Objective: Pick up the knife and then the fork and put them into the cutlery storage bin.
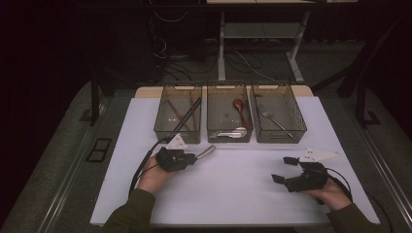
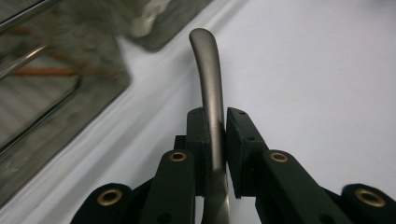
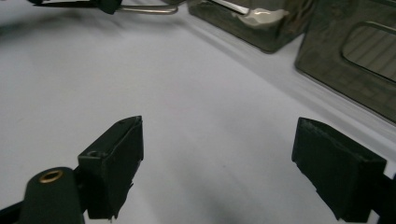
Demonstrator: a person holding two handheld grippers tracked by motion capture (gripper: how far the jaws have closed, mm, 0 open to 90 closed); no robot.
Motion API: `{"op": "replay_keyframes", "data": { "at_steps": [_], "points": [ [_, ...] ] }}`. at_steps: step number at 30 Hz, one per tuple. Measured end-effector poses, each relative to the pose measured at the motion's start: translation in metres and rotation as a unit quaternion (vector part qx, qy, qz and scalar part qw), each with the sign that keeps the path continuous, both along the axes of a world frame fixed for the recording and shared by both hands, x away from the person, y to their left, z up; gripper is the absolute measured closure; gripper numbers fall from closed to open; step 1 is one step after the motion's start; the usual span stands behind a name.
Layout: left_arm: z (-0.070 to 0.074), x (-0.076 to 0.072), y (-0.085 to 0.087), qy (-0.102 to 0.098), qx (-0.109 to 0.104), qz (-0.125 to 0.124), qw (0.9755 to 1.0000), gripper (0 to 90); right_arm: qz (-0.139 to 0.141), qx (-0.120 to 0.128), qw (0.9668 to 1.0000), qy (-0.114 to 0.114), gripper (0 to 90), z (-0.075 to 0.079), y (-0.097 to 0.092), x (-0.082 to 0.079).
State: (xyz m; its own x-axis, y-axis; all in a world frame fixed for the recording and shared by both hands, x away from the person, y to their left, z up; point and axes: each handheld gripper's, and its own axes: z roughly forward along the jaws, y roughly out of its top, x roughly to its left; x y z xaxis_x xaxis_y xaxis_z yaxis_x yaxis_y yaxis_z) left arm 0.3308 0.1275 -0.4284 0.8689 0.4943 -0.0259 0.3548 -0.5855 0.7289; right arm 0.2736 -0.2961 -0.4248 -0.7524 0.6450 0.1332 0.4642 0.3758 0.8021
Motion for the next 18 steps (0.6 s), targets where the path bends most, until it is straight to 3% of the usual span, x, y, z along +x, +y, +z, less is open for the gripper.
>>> {"op": "replay_keyframes", "data": {
  "at_steps": [4, 8, 14, 18],
  "points": [
    [0.004, -0.008, -0.012, -0.005, -0.001, -0.036, 0.9993, 79.4, 0.042, -0.009, 0.9991, -0.004, 16.4, 0.007, 0.001, 0.001],
    [0.006, -0.016, -0.026, -0.006, -0.006, -0.067, 0.9977, 79.4, 0.066, -0.023, 0.9975, -0.005, 16.4, 0.010, 0.006, 0.002],
    [0.012, -0.029, -0.048, -0.012, -0.011, -0.120, 0.9927, 79.4, 0.105, -0.034, 0.9938, 0.011, 16.9, 0.011, 0.019, 0.007],
    [0.016, -0.038, -0.063, -0.016, -0.010, -0.157, 0.9874, 79.4, 0.126, -0.037, 0.9912, 0.016, 16.9, 0.015, 0.027, 0.012]
  ]
}}
